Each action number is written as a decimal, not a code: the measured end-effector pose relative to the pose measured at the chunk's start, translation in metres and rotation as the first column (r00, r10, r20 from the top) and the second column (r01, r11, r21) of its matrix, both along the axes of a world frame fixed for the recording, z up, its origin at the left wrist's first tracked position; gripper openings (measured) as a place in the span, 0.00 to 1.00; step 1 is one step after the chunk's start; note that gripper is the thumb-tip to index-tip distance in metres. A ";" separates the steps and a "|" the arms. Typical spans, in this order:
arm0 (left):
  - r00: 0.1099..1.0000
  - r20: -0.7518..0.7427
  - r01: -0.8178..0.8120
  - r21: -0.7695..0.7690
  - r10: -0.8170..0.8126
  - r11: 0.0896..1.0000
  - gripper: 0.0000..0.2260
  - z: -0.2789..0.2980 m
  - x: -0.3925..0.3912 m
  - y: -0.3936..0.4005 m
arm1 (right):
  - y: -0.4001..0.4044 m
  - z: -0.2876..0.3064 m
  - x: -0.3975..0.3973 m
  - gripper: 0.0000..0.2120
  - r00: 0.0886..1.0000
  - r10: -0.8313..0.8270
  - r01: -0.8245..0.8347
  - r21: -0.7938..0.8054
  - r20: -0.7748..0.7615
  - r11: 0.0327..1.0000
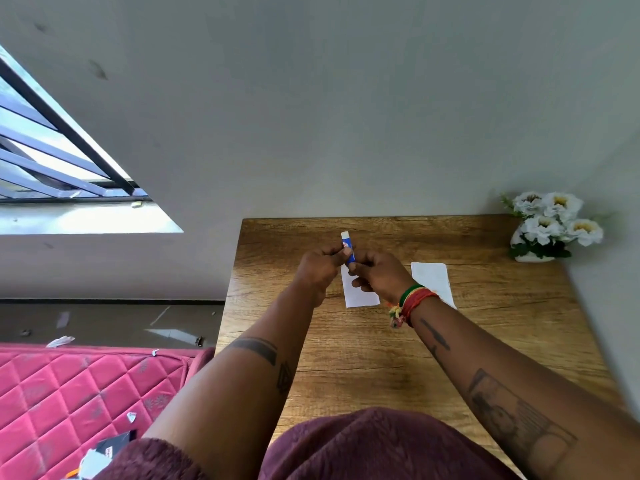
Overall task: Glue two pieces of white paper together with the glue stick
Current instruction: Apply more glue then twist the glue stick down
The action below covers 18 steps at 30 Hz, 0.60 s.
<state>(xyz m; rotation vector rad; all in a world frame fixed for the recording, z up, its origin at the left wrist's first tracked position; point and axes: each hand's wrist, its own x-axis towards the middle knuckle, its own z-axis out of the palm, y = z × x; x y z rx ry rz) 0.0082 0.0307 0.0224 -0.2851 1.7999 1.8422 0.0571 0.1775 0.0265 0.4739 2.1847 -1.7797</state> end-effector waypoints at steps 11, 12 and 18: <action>1.000 0.002 0.005 -0.022 -0.005 1.000 0.06 -0.001 -0.001 -0.001 | 0.000 -0.001 -0.001 0.06 0.999 0.047 -0.047 0.004 -0.004 0.999; 1.000 0.000 0.009 -0.022 -0.009 1.000 0.05 0.000 -0.001 -0.001 | 0.000 -0.001 -0.001 0.05 0.999 0.036 -0.036 0.029 -0.012 0.999; 0.999 -0.018 0.030 -0.019 -0.030 0.999 0.05 0.000 0.001 -0.001 | 0.000 -0.003 -0.004 0.02 1.000 -0.012 0.013 0.047 -0.015 0.999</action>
